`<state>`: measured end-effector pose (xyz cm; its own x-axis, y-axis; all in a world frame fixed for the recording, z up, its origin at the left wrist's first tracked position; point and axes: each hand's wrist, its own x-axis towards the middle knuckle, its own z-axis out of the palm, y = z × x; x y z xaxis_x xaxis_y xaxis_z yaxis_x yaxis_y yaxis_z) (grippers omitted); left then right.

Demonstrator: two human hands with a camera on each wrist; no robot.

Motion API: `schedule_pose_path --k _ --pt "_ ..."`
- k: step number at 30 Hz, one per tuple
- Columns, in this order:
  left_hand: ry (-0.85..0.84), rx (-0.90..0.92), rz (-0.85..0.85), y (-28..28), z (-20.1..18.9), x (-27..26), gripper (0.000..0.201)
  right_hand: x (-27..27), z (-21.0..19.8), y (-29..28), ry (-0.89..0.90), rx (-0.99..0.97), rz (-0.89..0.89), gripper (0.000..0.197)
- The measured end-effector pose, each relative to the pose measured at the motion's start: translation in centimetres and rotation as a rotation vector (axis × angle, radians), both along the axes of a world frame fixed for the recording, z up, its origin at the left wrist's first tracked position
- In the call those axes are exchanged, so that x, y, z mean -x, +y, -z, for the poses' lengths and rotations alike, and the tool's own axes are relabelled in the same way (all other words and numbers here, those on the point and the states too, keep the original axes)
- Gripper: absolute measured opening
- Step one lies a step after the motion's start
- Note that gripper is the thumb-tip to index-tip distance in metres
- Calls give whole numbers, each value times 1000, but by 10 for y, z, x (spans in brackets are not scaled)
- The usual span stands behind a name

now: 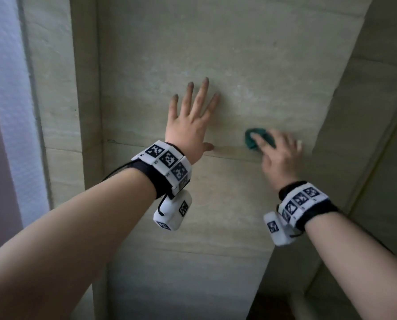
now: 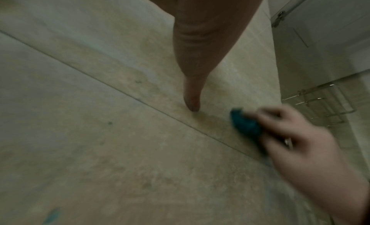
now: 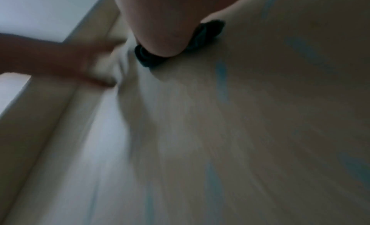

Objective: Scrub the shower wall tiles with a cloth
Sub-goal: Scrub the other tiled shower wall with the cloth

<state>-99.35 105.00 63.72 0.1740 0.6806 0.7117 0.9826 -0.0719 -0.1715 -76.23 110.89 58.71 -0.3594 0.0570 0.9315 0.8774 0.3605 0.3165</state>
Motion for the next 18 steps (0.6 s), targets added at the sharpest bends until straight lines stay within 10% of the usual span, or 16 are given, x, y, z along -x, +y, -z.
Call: schedule_pose_path --k 5,13,18 --pt "-26 26 38 8 -6 -14 115 6 -40 2 353 -19 -67 58" --pt "-53 68 43 8 -8 -19 120 -4 60 4 -358 -31 -40 49" --pt "-72 95 13 5 -9 -27 120 -39 -29 7 284 -11 -6 59"
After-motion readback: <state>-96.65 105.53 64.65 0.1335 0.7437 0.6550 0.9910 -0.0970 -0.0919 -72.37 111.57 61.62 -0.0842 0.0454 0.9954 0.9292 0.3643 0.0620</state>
